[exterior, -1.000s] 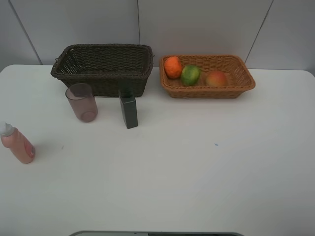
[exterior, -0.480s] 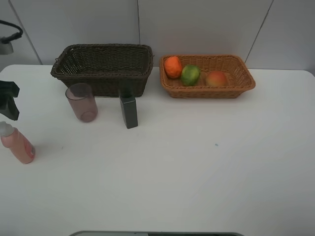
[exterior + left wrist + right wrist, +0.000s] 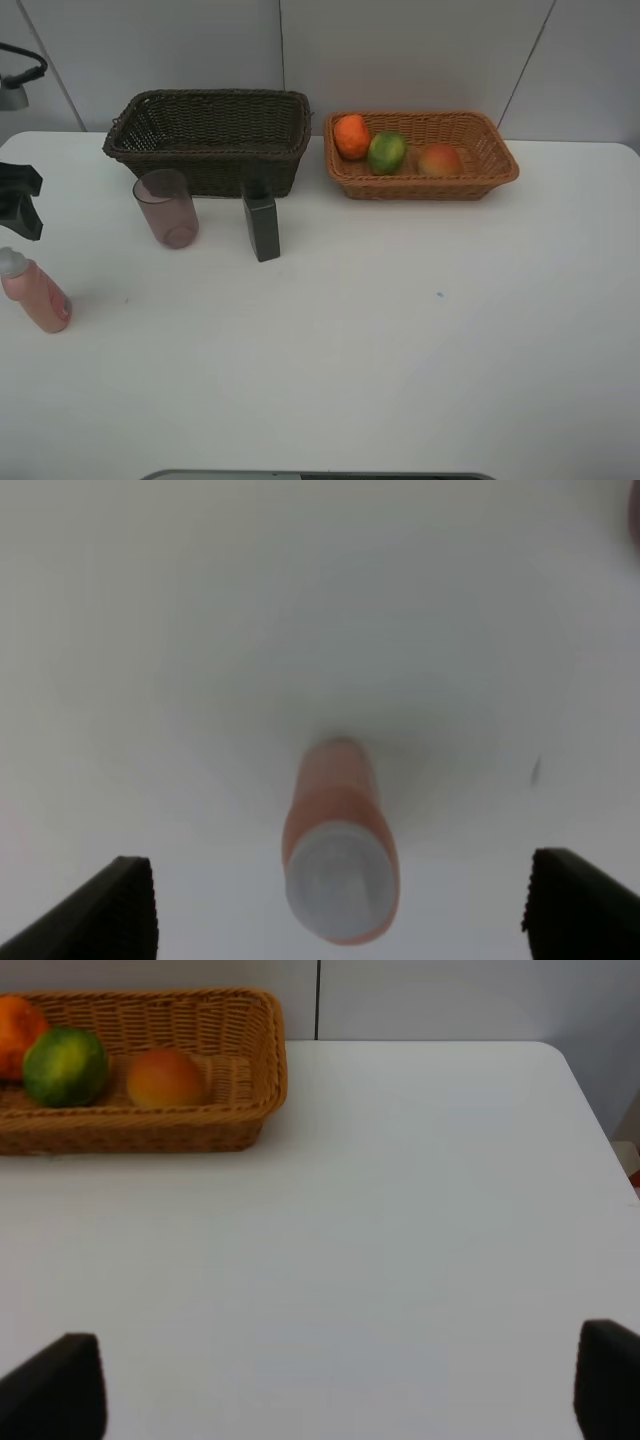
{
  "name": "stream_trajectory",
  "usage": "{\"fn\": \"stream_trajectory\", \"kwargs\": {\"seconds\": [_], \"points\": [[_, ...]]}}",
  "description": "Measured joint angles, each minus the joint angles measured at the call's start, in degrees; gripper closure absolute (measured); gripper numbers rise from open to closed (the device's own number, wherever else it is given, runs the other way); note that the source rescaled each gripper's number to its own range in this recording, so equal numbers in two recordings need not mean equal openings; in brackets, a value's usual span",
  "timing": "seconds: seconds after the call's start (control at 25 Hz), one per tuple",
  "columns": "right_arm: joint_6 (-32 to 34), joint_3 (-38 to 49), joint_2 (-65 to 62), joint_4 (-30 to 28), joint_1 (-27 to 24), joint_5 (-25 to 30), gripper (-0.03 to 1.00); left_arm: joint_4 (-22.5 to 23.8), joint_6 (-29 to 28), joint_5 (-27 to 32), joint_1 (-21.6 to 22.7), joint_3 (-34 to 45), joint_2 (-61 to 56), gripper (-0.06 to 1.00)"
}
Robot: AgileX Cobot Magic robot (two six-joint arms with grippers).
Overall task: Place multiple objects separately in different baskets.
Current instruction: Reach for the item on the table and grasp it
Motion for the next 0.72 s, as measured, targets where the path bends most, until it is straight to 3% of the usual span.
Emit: {"fn": "stream_trajectory", "kwargs": {"seconds": [0.28,0.48,0.72], "points": [[0.0,0.0,0.0,0.0,0.0,0.0,0.01,-1.78,1.51,-3.82,0.0,5.61,0.0,-0.04],[0.0,0.0,0.0,0.0,0.0,0.0,0.01,-2.36,-2.77,-4.44,0.0,5.84,0.0,-0.04],[0.0,0.0,0.0,0.0,0.0,0.0,0.01,-2.6,-3.71,-7.38,0.0,5.84,1.35,-0.04]]}}
